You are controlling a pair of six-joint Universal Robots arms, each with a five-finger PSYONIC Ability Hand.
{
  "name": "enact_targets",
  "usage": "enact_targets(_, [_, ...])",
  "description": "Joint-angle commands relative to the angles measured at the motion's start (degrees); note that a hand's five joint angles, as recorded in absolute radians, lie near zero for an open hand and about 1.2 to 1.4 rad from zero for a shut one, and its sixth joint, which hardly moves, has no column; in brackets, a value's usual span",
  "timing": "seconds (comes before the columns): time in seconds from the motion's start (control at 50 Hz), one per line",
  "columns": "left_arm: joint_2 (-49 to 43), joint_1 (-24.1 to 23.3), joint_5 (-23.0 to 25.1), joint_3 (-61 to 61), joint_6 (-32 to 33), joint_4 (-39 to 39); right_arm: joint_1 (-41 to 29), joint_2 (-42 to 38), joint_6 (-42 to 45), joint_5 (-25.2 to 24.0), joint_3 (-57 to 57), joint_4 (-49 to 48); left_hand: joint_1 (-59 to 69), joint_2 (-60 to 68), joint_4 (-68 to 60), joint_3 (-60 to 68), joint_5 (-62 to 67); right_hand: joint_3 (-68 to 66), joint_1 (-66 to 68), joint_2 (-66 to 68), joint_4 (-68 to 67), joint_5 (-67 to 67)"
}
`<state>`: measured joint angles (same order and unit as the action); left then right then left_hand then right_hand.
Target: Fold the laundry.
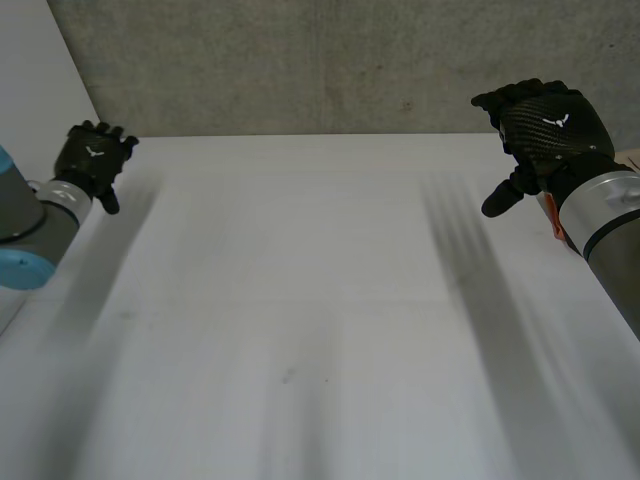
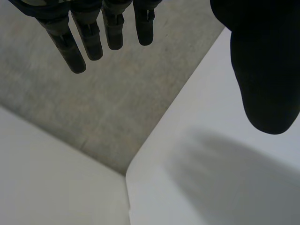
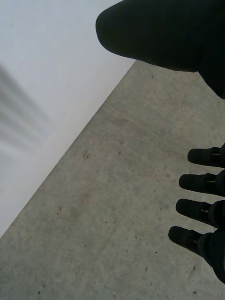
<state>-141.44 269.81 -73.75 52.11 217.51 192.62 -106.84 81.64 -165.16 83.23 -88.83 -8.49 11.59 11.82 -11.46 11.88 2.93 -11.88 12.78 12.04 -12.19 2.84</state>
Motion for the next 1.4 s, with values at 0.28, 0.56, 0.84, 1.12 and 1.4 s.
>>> enact_targets(0.28, [28.92,10.98,-1.24,31.78,-13.34,-12.9,0.14,1.67,-0.6,-2.63,-1.08,-0.03,-1.59,-1.82,1.46,-1.88,-2.93,1.88,-2.78,-2.04,2.19,-2.84])
enact_targets(0.56, [39.13,16.27,5.46,57.22,-10.62,10.22,0.05,3.78,-0.6,-3.78,-2.31,-0.03,-1.59,-1.82,1.46,-1.88,-2.93,1.88,-2.78,-2.04,2.19,-2.84])
enact_targets(0.84, [41.33,13.2,2.48,57.4,-12.37,10.15,3.57,6.68,-0.34,-5.18,-3.2,0.67,-1.59,-1.82,1.46,-1.88,-2.93,1.88,-2.78,-2.04,2.19,-2.84])
enact_targets(1.12, [48.71,-5.33,-10.0,36.94,-24.15,-11.02,5.85,6.6,-2.79,-7.47,6.82,10.42,-1.59,-1.82,1.46,-1.88,-2.93,1.88,-2.78,-2.04,2.19,-2.84])
enact_targets(1.4, [46.52,-32.51,-32.95,13.71,-31.45,-39.6,7.88,6.16,-6.14,-3.6,8.06,15.61,-1.59,-1.82,1.46,-1.88,-2.93,1.88,-2.78,-2.04,2.19,-2.84])
